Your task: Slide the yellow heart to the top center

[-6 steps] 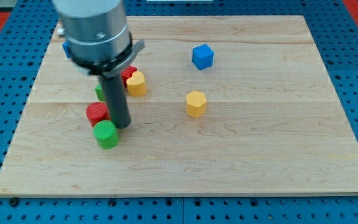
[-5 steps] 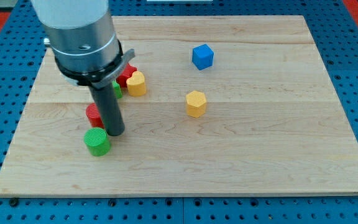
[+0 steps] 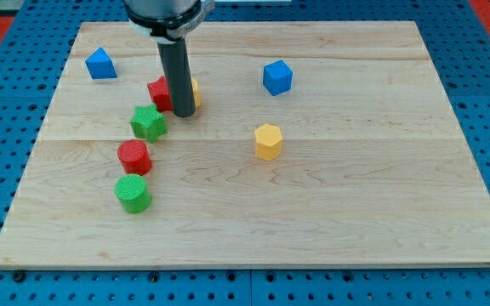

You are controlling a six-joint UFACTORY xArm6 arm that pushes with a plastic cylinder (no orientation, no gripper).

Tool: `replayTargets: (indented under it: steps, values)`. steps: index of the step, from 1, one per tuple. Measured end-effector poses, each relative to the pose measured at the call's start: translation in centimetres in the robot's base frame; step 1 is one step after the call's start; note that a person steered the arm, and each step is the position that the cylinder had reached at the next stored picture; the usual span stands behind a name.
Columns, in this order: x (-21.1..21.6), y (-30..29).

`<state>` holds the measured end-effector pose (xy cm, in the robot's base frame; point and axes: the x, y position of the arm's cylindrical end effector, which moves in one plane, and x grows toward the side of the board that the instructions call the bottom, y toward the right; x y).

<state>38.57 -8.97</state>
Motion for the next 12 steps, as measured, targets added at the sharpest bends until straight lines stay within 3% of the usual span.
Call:
replayTargets:
  steps: [3,5,7,11,12]
  values:
    - [-3.9,-1.8]
    - [-6.4,0.6]
    - [-11.7,1.4]
    - [-13.1,0.9]
    - [-15.7,-0.2]
